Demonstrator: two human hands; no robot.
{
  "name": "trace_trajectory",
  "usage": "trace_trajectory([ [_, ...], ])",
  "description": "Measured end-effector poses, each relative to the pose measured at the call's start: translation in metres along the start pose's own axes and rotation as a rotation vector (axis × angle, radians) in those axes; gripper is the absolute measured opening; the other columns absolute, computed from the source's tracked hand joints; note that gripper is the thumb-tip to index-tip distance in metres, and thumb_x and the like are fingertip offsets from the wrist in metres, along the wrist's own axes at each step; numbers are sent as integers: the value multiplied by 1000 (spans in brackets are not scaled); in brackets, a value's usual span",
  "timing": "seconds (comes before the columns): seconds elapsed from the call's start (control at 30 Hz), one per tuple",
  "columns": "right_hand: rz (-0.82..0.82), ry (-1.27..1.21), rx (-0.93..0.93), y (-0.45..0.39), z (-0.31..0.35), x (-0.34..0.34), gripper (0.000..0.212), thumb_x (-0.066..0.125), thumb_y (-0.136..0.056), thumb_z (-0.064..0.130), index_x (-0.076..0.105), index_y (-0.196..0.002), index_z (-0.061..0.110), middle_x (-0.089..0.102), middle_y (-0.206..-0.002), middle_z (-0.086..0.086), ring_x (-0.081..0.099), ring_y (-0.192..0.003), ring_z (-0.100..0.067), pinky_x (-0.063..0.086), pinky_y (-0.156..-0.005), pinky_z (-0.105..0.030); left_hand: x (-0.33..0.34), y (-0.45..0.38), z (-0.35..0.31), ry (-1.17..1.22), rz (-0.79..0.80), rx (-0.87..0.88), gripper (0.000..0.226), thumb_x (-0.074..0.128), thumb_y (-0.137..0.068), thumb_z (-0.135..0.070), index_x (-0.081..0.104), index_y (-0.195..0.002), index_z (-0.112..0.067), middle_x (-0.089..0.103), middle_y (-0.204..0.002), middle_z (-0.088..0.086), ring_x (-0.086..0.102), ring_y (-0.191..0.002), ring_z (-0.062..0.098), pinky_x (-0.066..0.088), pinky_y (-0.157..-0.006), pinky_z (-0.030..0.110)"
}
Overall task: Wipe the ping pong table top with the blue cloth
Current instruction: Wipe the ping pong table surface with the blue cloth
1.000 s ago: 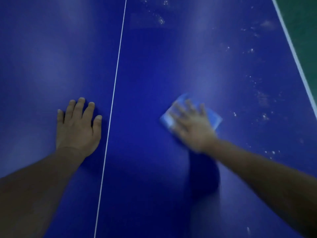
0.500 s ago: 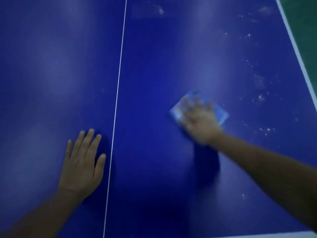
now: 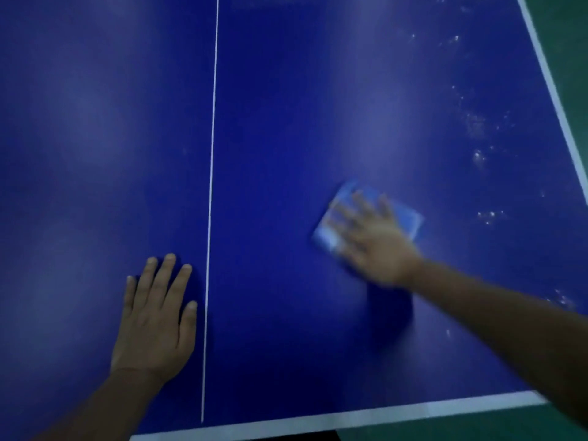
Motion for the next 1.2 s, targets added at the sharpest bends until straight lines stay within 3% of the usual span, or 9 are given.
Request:
trace_trajectory([
  [0.1,24,-72,621,-28,-91,-16,68,7,-94,60,18,-158,39,9,-168,5,0,-154,-32,2,-116,-67,-1,1,-1,1,-7,2,59,26,-99,-37,39,-149,-9,25,-162,10,10,-153,26,1,-123,47],
  [0.2,-18,-169,742,-61,-67,-20,60,14,-99,58,17,-156,41,6,-168,7,-4,-154,-31,-3,-116,-68,-1,1,-2,5,-10,7,59,26,-99,-37,40,-149,-9,26,-161,10,11,-152,26,4,-123,49],
  [0.4,25,-16,-470,15,145,24,47,36,-102,48,47,-146,36,32,-162,0,18,-151,-40,6,-115,-70,-1,2,1,26,-12,-1,60,21,-100,-39,39,-150,-11,24,-163,8,9,-153,25,4,-123,50],
  [0.5,76,13,-728,60,116,20,43,36,-104,48,51,-143,36,34,-160,3,18,-152,-36,7,-117,-67,0,3,1,32,-13,-3,62,20,-99,-40,37,-151,-12,22,-163,8,7,-153,24,2,-123,49],
  [0.73,-49,-114,664,8,36,-7,54,22,-103,48,17,-157,41,10,-168,5,0,-154,-31,2,-118,-66,-3,3,-1,39,-9,-3,65,15,-98,-43,33,-153,-15,18,-164,6,4,-153,24,0,-124,49],
  [0.8,-85,-29,677,7,97,9,55,23,-102,41,21,-157,35,10,-168,-1,4,-152,-39,6,-114,-72,-4,4,-1,39,-7,-6,65,15,-98,-43,32,-154,-15,17,-165,6,4,-153,24,-1,-124,48],
  [0.97,-33,-106,46,111,212,42,48,33,-103,52,40,-149,39,30,-162,4,21,-151,-35,11,-117,-67,-3,3,0,40,-12,-1,63,19,-98,-41,33,-153,-13,19,-164,9,5,-152,26,-1,-123,49],
  [1.07,-82,-67,572,160,116,36,53,31,-100,46,45,-149,30,33,-161,-4,24,-148,-41,21,-110,-74,-4,3,-1,27,-17,1,64,19,-98,-42,33,-153,-12,20,-163,10,6,-152,27,0,-123,49],
  [1.2,-141,-295,1433,175,38,18,56,14,-103,54,12,-158,41,1,-168,6,-4,-154,-32,-2,-116,-68,-2,3,-1,8,-12,1,65,16,-97,-43,32,-153,-13,19,-164,9,6,-152,28,-1,-123,50],
])
Point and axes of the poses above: each hand's wrist, its own y-axis away from the middle knuckle, its own x-axis out of the palm, z = x × y, the point moved 2 cm from there along -y, towards the middle knuckle
